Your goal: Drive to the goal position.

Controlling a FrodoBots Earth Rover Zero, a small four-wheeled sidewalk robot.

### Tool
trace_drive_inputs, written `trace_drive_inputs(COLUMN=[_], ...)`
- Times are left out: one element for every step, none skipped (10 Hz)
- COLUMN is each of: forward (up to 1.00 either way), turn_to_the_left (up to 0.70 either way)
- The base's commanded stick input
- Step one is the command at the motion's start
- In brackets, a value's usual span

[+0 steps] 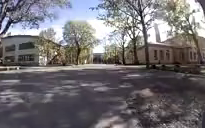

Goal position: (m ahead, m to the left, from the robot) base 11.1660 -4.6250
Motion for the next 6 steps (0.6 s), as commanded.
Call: trace_drive_inputs(forward=[1.00,1.00,1.00,1.00,1.00,1.00], turn_to_the_left=[0.00,0.00,0.00,0.00,0.00,0.00])
